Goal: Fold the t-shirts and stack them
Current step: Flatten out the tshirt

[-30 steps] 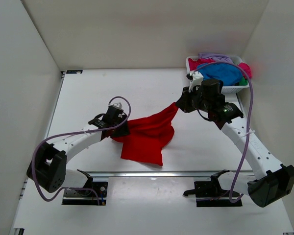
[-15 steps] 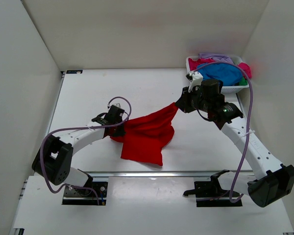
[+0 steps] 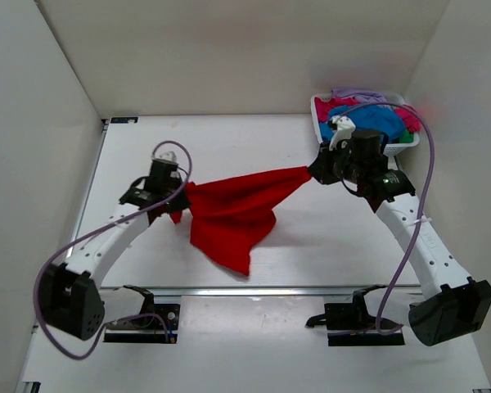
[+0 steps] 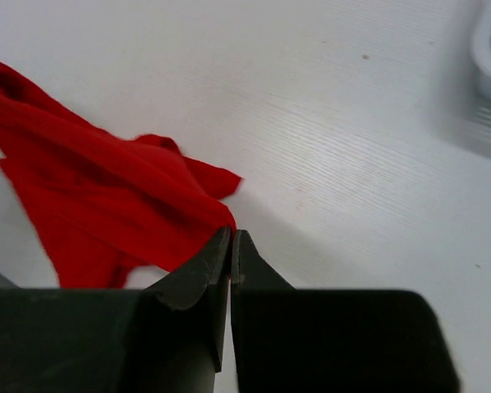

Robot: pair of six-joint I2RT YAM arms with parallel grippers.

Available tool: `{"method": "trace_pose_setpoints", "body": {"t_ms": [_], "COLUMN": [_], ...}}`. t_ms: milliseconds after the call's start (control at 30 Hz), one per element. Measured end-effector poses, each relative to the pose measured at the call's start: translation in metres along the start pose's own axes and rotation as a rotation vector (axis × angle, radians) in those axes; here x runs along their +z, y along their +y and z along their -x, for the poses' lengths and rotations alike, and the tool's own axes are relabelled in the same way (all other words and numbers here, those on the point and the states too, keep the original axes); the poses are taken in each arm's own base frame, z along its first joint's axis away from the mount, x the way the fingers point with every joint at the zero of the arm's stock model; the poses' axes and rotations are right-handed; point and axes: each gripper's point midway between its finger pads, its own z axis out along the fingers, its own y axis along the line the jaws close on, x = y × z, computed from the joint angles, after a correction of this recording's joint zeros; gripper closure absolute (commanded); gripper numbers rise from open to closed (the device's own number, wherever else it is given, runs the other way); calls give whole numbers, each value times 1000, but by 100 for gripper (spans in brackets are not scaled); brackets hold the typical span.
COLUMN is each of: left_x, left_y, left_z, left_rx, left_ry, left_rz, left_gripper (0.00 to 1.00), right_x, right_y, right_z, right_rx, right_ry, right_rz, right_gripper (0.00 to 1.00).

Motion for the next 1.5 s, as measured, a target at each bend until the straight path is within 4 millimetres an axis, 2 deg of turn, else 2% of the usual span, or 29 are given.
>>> {"method": "trace_pose_setpoints", "body": {"t_ms": [100,167,233,300,567,667,733,800,967,1000,1033,1067,1133,1167,1233,1367,1500], "left_x": [-37,-59,-74,-77,-74,-74,-70,-55,-9,-3,2,7,12,15,15,6,-9], "left_y": [3,3,-4,-7,-2,-6,-9,-7,24,30,33,35,36,35,31,17,4], "left_z": [49,74,86,88,70,64,53,29,-71,-86,-100,-111,-125,-128,-127,-105,-76], "left_rx": [-52,-61,-46,-29,-3,14,38,63,73,76,80,91,100,95,87,69,63], "left_ry": [-129,-202,-238,-237,-163,-136,-100,-50,200,241,278,306,344,351,342,244,119], "left_rz": [-56,-80,-109,-123,-120,-146,-153,-144,-77,-60,-47,-40,-40,-46,-68,-133,-195], "left_gripper": [100,100,100,100,100,100,100,100,100,96,82,75,65,56,49,47,45], "right_x": [-5,-7,-9,-9,-13,-14,-13,-11,-3,-1,0,1,4,6,8,10,14], "right_y": [-23,-29,-31,-33,-40,-43,-44,-43,-37,-35,-33,-31,-27,-27,-27,-29,-30], "right_z": [-1,-3,-5,-5,-11,-19,-27,-42,-84,-93,-104,-112,-129,-136,-144,-154,-155], "right_rx": [22,29,27,26,26,33,40,48,76,81,87,94,105,113,123,135,139], "right_ry": [3,13,19,21,39,56,72,100,193,214,237,257,299,317,336,360,364], "right_rz": [-52,-65,-67,-69,-80,-79,-77,-74,-40,-34,-28,-22,-11,-9,-10,-12,-10], "right_gripper": [100,100,100,100,100,100,100,100,100,100,99,100,100,100,100,100,100]}}
